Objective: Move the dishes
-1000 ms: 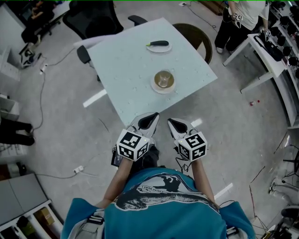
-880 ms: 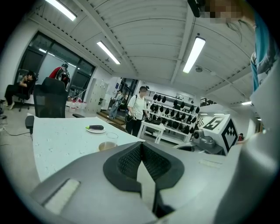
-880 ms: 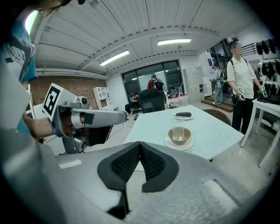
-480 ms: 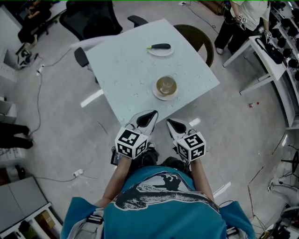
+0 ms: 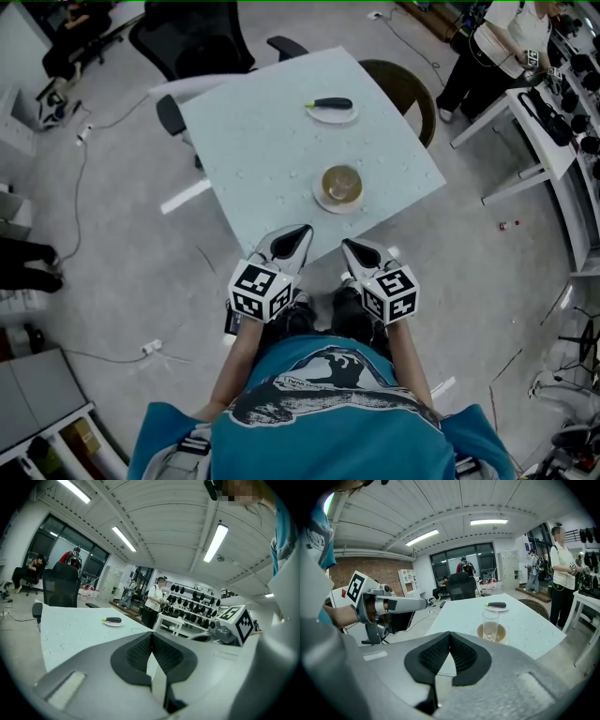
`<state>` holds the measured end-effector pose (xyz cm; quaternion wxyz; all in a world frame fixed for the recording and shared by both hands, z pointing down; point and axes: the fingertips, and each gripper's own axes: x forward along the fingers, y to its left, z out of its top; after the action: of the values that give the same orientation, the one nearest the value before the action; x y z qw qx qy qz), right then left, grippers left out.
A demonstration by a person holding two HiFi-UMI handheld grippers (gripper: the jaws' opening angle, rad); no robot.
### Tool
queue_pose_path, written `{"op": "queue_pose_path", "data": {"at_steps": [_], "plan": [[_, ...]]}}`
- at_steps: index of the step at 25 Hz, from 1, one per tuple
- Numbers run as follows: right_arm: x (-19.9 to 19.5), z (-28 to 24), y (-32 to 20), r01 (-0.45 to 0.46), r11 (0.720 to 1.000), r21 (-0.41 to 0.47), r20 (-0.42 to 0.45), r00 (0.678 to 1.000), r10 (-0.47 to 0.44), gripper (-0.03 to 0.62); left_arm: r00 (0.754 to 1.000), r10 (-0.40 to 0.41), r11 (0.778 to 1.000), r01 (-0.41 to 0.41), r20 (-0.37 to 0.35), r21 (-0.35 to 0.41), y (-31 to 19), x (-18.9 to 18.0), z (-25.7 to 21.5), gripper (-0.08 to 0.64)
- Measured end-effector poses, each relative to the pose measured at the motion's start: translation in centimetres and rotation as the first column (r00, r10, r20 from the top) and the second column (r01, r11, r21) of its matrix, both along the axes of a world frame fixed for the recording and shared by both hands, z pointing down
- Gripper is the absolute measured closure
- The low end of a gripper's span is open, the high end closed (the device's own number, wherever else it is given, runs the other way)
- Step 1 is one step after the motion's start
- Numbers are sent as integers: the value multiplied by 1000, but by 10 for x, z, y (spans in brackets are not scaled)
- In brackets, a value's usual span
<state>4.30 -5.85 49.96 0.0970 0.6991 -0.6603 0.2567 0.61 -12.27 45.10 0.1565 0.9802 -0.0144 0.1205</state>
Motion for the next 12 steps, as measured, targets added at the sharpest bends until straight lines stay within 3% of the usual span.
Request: {"op": "queue_pose_path", "data": {"at_steps": [6,12], "plan": [[12,6,-17,51,999,-10,-2,999,-52,589,994,-111,994,111,12,-12,-24,-7,7,548],[48,17,-37,114,993,-26,2,993,-114,588,971,-237,971,238,28,-7,-48,5,11,548]]}}
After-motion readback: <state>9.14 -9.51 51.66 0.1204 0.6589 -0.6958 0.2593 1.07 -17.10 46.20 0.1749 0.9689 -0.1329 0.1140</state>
